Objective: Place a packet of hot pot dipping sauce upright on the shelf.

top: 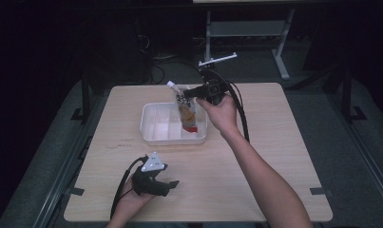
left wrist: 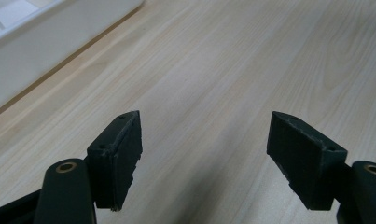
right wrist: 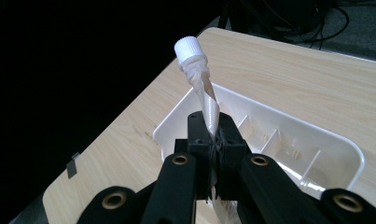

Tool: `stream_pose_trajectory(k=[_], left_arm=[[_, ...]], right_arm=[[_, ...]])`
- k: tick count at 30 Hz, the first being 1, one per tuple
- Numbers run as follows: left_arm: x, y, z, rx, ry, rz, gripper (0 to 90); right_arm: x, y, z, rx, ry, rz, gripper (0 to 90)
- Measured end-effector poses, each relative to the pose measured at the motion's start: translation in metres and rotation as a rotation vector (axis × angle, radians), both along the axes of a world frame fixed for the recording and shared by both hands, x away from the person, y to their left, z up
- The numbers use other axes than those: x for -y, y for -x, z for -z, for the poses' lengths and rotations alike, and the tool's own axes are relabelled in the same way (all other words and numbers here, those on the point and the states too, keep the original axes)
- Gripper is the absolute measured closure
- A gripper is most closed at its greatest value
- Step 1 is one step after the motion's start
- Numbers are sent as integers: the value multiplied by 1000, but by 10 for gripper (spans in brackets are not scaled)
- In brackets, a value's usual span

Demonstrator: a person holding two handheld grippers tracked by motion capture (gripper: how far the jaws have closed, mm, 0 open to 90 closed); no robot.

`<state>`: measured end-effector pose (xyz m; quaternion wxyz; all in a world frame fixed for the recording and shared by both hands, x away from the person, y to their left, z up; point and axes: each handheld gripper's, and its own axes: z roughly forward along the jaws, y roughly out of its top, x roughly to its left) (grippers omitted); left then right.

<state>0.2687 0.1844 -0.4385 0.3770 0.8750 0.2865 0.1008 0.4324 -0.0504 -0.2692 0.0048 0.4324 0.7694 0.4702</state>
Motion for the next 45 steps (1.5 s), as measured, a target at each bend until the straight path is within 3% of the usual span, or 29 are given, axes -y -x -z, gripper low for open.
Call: stream_pose_trajectory(k=[18,27,37,45], left_arm=[[-1,3,-1,14,-2,-1,258],[-4,5,-3,19,5,-3,256],[-3,5,-3,19,2,-1,255],[-2,6,-2,23,2,2,255]], right_arm=[[-37,-23,14,18,34,71,866],[-48,-35,27,-9,36,100,865],[-61,-41,37,-29,10,118,865],[-69,-43,44,-41,19,131,861]])
